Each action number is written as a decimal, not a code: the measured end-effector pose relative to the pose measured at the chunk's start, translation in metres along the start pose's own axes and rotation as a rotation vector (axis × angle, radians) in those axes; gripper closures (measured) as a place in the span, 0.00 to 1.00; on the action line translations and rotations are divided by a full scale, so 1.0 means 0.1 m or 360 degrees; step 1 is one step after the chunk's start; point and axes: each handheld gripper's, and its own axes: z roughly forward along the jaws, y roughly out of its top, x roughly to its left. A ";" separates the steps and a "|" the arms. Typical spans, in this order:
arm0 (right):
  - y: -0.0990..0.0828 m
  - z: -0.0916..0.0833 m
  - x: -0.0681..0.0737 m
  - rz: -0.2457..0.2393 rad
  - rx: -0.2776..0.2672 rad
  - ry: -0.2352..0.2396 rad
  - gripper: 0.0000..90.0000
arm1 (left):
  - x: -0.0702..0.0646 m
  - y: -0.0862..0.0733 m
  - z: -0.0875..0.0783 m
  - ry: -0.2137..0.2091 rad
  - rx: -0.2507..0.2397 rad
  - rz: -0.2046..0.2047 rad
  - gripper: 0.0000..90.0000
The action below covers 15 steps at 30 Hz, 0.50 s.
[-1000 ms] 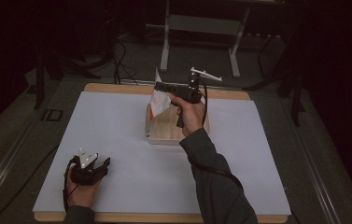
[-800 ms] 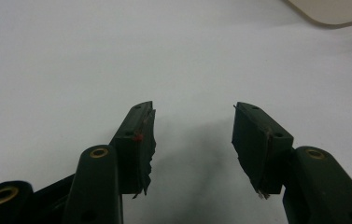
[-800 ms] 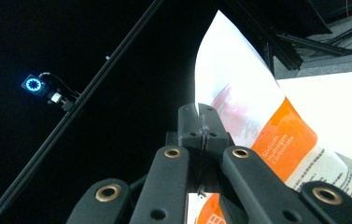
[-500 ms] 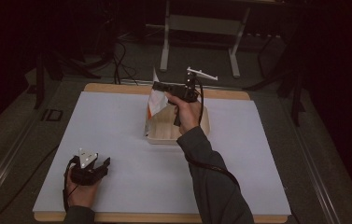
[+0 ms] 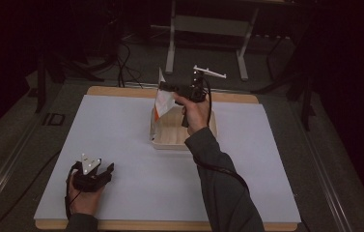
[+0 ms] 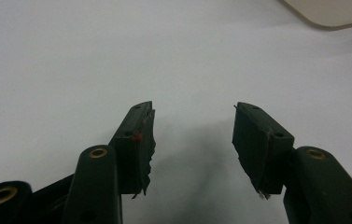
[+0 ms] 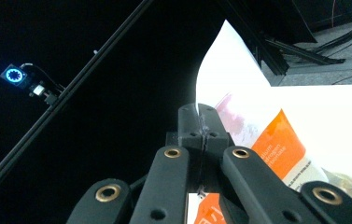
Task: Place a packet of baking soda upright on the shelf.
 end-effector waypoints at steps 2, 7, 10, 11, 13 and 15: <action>0.00 -0.02 -0.01 -0.0016 0.0000 -0.0013 1.00 | 0.00 0.00 0.00 0.0001 0.0001 0.0001 0.53; -0.01 -0.03 -0.01 -0.0060 0.0013 -0.0061 1.00 | 0.00 0.00 0.00 0.0004 0.0001 0.0002 0.53; -0.02 -0.03 -0.02 -0.0067 0.0018 -0.0081 1.00 | 0.00 0.00 0.00 0.0003 0.0003 0.0001 0.53; -0.03 -0.02 -0.03 -0.0072 0.0017 -0.0079 1.00 | 0.00 0.00 0.00 0.0003 0.0002 0.0001 0.53; -0.03 -0.02 -0.03 -0.0070 0.0009 -0.0077 1.00 | 0.00 0.00 0.00 0.0003 0.0002 0.0002 0.53; -0.04 -0.02 -0.02 -0.0091 0.0008 -0.0087 1.00 | 0.00 0.00 0.00 0.0003 0.0002 0.0001 0.53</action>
